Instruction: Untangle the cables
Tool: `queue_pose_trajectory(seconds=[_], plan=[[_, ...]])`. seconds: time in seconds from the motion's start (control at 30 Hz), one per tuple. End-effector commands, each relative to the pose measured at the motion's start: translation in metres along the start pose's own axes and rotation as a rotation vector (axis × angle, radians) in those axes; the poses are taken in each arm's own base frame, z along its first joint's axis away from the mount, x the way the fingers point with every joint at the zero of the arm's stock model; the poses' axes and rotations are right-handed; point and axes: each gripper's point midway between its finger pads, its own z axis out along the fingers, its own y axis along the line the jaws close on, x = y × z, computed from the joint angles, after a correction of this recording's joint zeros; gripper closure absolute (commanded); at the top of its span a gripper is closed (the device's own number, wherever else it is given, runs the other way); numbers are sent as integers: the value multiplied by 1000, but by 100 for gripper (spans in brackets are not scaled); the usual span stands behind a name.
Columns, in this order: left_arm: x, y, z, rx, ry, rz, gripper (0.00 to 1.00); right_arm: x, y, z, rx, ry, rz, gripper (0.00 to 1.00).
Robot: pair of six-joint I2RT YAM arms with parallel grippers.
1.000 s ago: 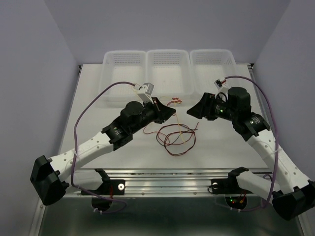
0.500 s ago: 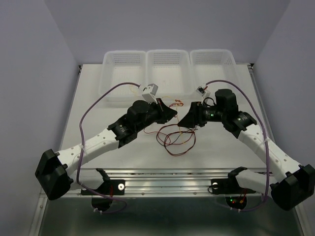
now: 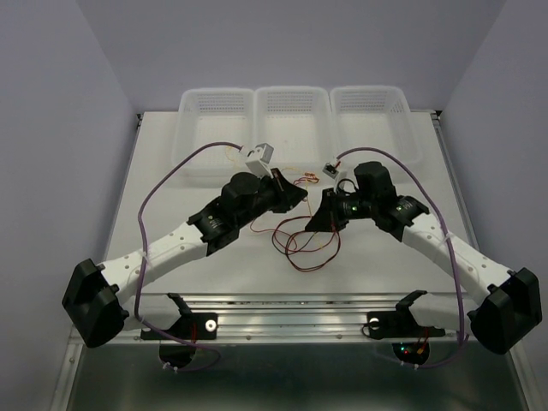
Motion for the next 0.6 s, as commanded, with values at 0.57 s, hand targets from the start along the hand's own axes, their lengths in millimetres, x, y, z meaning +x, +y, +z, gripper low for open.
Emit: queue_pose_trajectory(seconds=[0.57], plan=[[-156, 123, -109, -585, -447, -106, 100, -96, -139, -155, 991, -633, 231, 99]])
